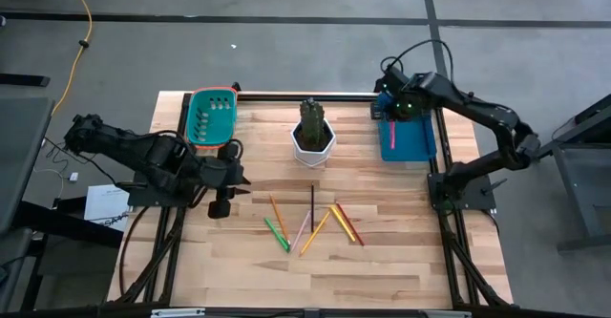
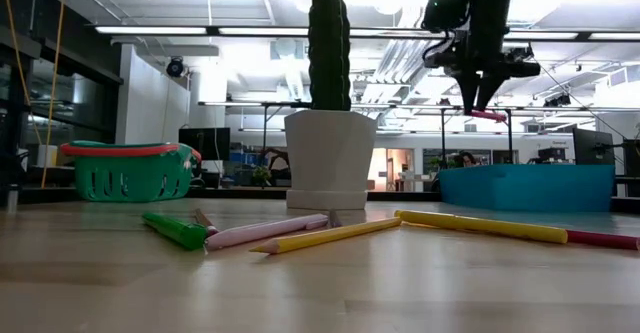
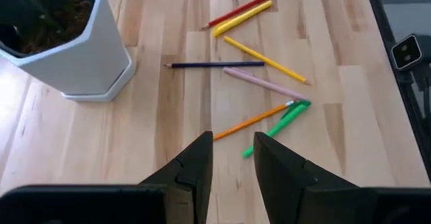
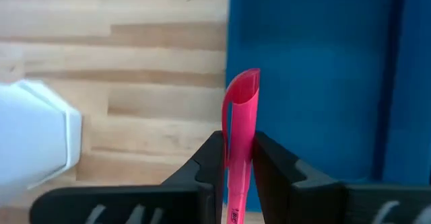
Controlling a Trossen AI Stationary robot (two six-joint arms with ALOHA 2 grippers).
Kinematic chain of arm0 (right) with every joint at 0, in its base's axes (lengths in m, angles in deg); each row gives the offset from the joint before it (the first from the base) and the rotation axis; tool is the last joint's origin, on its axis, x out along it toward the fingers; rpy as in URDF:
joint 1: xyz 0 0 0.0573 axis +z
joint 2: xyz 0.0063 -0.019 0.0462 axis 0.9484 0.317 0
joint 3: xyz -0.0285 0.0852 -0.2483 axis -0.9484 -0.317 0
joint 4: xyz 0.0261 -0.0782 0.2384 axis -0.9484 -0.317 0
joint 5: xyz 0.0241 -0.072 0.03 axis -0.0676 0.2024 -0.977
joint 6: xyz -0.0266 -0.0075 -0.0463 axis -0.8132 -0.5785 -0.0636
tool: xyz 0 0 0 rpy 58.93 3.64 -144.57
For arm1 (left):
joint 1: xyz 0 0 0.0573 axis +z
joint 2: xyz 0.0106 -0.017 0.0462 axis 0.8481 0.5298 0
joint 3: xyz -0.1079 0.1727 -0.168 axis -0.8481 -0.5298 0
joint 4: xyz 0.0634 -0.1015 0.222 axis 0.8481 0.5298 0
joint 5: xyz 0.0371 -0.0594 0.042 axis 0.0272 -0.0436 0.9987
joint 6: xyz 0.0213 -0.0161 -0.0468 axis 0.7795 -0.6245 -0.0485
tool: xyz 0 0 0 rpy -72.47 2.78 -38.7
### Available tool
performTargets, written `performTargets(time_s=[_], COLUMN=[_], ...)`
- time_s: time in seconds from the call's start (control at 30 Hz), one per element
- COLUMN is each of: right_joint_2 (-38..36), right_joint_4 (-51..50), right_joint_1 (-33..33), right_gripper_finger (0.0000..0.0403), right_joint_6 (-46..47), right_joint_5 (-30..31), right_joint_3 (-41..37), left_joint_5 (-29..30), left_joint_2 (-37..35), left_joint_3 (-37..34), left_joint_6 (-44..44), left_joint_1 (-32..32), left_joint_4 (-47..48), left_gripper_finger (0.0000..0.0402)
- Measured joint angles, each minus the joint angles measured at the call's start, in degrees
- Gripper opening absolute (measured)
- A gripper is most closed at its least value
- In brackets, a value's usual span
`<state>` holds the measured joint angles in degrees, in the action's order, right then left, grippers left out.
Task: Sort pens & pencils
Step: Put the pink pen into the blue bin
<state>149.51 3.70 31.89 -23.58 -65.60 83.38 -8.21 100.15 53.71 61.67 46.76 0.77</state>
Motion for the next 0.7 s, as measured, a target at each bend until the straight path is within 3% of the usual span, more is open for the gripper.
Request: performTargets(time_s=[0.37,0.7], right_joint_2=[0.04,4.30], right_joint_4=[-1.92,-3.40], right_joint_1=[-7.68,-9.28], right_gripper_finger=[0.0046,0.0046], right_joint_6=[-1.13,-2.20], right_joint_5=[0.13,0.15], right_joint_3=[0.00,-0.03], left_joint_5=[-0.72,-0.99], left_joint_2=[-0.09,-0.07], left_joint_3=[-0.02,-0.02], left_joint_6=[3.43,4.29], left_joint_1=[1.25,1.25], left_joint_4=[1.03,1.17], left_gripper_finger=[0.0097,0.0097])
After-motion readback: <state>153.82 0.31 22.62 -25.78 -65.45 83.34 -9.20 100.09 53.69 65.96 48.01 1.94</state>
